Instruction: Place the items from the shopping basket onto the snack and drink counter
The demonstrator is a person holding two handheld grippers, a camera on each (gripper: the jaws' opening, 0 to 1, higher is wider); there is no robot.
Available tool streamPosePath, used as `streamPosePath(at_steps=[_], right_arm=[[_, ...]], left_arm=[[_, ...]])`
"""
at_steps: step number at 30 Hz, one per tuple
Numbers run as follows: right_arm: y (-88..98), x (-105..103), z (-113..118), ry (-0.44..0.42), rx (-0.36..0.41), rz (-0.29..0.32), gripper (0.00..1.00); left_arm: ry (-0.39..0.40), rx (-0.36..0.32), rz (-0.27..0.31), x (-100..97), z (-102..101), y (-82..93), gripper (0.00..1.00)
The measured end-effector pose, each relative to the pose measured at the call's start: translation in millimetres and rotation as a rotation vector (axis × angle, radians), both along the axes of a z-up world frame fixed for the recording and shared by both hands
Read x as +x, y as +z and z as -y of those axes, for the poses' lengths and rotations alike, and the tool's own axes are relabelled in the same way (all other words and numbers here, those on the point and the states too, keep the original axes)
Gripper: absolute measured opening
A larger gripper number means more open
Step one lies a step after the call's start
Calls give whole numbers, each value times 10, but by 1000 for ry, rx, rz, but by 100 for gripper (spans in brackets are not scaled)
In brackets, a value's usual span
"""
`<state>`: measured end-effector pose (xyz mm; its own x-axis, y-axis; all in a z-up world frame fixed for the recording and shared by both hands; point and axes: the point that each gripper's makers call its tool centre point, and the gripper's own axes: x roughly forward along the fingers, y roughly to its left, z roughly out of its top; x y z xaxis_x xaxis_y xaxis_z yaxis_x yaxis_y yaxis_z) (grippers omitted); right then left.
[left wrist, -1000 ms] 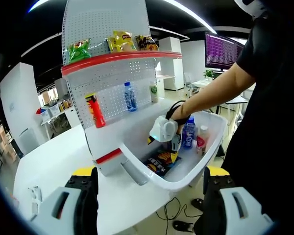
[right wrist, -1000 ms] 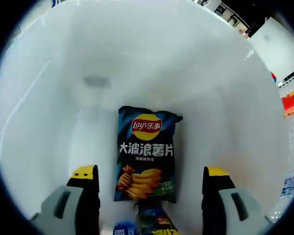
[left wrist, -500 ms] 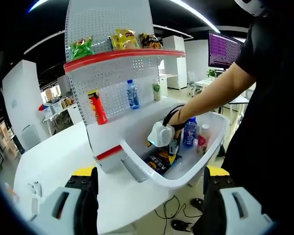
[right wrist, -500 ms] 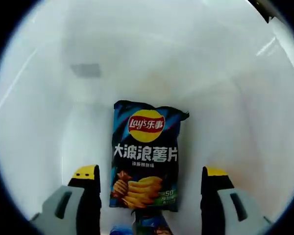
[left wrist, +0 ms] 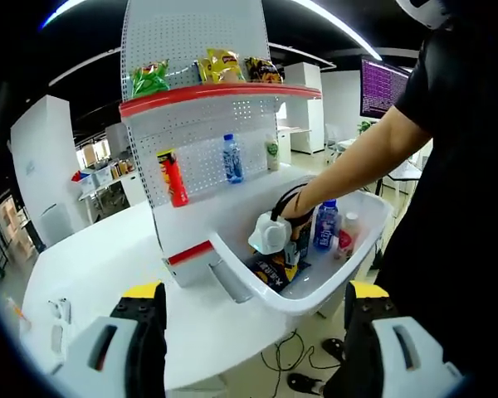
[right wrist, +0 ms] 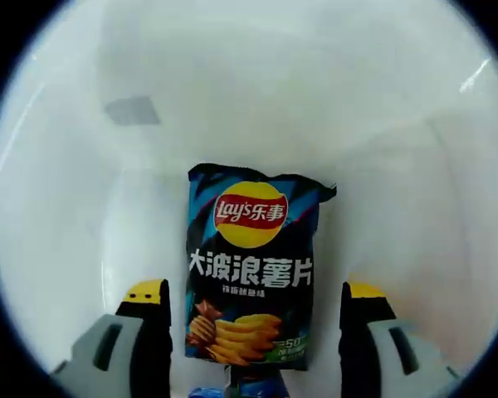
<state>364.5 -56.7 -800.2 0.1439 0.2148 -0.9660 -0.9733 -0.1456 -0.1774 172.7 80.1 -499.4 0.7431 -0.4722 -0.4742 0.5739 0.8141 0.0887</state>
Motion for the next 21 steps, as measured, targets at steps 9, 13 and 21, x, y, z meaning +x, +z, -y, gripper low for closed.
streamPosePath(at_steps=[9,13,21], right_arm=[[-159,-42,15,-2,-29,-13,81],[-231,-44,19,-20,-34,-21,81],[-332,-21,20,-27,-34,5,77]], left_arm=[[30,-10,-1,-49,-58,4,88],[43,-13,2,-68,-82,18,88],[49,-14,-10,-126,-93,27,88]])
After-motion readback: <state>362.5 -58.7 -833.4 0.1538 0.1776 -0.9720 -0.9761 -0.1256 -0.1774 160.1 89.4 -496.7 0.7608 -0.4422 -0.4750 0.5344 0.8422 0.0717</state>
